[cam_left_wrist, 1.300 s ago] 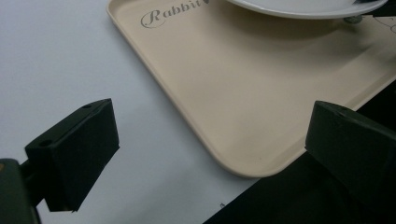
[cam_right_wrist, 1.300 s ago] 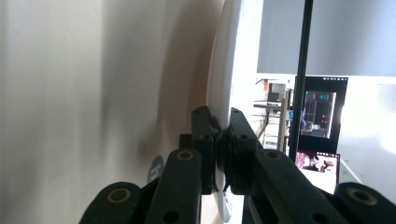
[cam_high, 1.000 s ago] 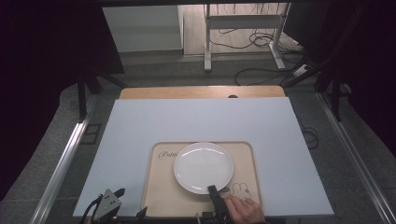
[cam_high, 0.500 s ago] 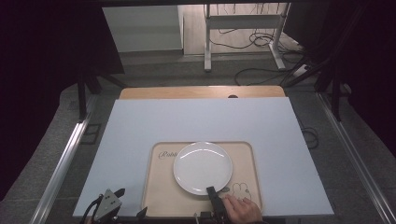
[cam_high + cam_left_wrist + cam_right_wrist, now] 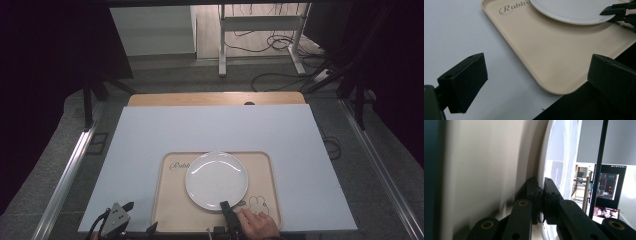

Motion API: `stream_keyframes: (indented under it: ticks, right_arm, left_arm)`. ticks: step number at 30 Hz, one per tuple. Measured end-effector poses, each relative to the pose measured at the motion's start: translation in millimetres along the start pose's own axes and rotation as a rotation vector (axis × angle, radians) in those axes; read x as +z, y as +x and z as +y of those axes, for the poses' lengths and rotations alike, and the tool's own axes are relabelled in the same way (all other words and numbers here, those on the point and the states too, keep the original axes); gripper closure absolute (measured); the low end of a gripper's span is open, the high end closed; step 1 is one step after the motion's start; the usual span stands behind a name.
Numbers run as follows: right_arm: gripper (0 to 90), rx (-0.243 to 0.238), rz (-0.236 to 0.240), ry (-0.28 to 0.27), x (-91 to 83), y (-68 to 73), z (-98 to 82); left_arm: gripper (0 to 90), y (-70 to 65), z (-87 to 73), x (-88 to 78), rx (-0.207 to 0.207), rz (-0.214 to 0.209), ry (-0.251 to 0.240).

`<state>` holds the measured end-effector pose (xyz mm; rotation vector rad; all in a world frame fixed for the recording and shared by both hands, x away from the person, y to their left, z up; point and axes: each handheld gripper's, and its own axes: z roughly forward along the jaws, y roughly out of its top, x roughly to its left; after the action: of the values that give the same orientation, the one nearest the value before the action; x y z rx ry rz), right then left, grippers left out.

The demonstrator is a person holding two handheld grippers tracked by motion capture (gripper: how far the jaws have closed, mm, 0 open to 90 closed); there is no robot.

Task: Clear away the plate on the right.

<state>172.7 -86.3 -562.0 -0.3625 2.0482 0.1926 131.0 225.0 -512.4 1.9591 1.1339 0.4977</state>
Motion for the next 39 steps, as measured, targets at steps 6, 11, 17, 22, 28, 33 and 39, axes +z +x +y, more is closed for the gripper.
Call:
stream_keyframes:
  ticks: [6, 11, 17, 22, 28, 33, 39]
  right_arm:
    - [80.3, 0.013, 0.000, -0.002, -0.1, -1.1, -0.5]
    - [74.6, 0.024, -0.013, -0.001, -1.0, -3.2, -1.2]
    - [71.8, 0.013, -0.006, 0.005, -4.5, -6.1, -0.8]
    - [70.3, 0.019, -0.005, -0.004, -7.3, -7.3, -1.1]
    - [69.3, 0.038, 0.003, -0.016, -13.1, -7.2, -1.1]
    - [68.6, 0.047, 0.012, -0.020, -18.2, -9.2, -1.4]
    - [67.9, 0.052, 0.016, -0.036, -21.4, -11.3, -4.3]
  left_arm:
    - [2.3, 0.1, 0.0, 0.0, 0.000, 0.001, 0.000]
    - [2.3, 0.2, -0.1, 0.0, -0.001, 0.001, -0.001]
    - [2.3, 0.2, 0.0, -0.1, 0.001, 0.000, 0.000]
    - [2.3, 0.3, -0.1, -0.1, -0.001, 0.000, -0.001]
    - [2.3, 0.3, -0.1, -0.2, 0.000, 0.000, -0.001]
    - [2.3, 0.2, -0.1, -0.2, 0.000, 0.001, -0.001]
    - [2.3, 0.3, -0.1, -0.2, -0.001, 0.000, -0.001]
